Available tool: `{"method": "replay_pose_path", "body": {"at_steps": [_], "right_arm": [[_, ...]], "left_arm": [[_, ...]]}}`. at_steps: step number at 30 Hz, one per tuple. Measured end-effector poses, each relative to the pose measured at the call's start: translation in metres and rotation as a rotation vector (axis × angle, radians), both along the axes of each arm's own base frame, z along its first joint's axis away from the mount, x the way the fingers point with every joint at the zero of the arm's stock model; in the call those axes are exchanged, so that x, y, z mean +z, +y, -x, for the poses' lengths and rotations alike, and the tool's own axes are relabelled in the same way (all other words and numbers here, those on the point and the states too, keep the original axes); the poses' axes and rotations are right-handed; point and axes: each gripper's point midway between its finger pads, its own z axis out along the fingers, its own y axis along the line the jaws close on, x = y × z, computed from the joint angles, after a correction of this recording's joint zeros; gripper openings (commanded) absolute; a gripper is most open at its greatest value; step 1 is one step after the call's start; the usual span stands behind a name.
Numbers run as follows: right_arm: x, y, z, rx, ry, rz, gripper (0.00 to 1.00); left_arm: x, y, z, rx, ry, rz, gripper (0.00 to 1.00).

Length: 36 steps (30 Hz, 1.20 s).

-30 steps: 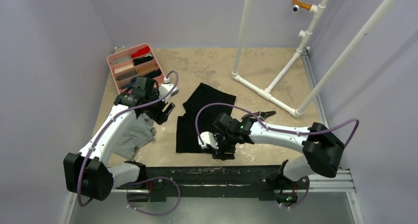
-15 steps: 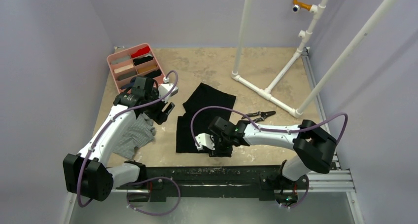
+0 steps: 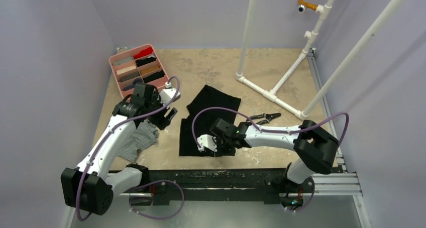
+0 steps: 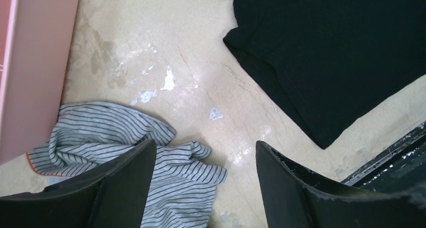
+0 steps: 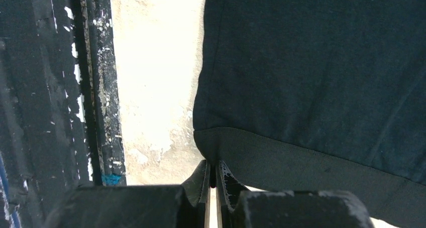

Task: Roll the underwear
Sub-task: Fold the underwear at the center of the board.

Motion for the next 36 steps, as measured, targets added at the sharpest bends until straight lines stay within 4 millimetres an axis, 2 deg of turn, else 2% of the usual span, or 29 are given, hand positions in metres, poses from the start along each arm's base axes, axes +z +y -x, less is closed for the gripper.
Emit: {"method": "replay_pose_path", "body": {"at_steps": [4, 8, 11, 14, 19, 22, 26, 31, 36], "right_arm": [[0.010, -0.006, -0.008, -0.042, 0.051, -0.018, 0.00], [0.038, -0.007, -0.036, -0.129, 0.114, -0.098, 0.00], [0.061, -0.003, -0.058, -0.175, 0.138, -0.178, 0.00], [0.073, -0.001, -0.066, -0.191, 0.180, -0.223, 0.00], [0.064, -0.007, -0.074, -0.237, 0.285, -0.228, 0.00], [0.054, -0.016, -0.075, -0.271, 0.338, -0.208, 0.00], [0.052, -0.021, -0.077, -0.292, 0.361, -0.210, 0.00], [0.055, -0.020, -0.078, -0.293, 0.369, -0.220, 0.00], [0.056, -0.020, -0.078, -0.294, 0.373, -0.224, 0.00]], "left_arm": [[-0.010, -0.006, 0.017, -0.092, -0.034, 0.036, 0.72], [-0.027, -0.016, 0.041, -0.214, -0.037, 0.062, 0.72], [-0.037, -0.034, 0.054, -0.330, -0.030, 0.056, 0.73], [-0.045, -0.060, 0.068, -0.473, -0.032, 0.053, 0.74], [-0.057, -0.088, 0.073, -0.589, -0.018, 0.037, 0.75], [-0.071, -0.095, 0.074, -0.622, 0.020, 0.008, 0.75], [-0.083, -0.101, 0.074, -0.636, 0.063, -0.019, 0.75], [-0.084, -0.108, 0.074, -0.646, 0.073, -0.025, 0.78], [-0.077, -0.115, 0.072, -0.643, 0.067, -0.006, 0.80]]}}
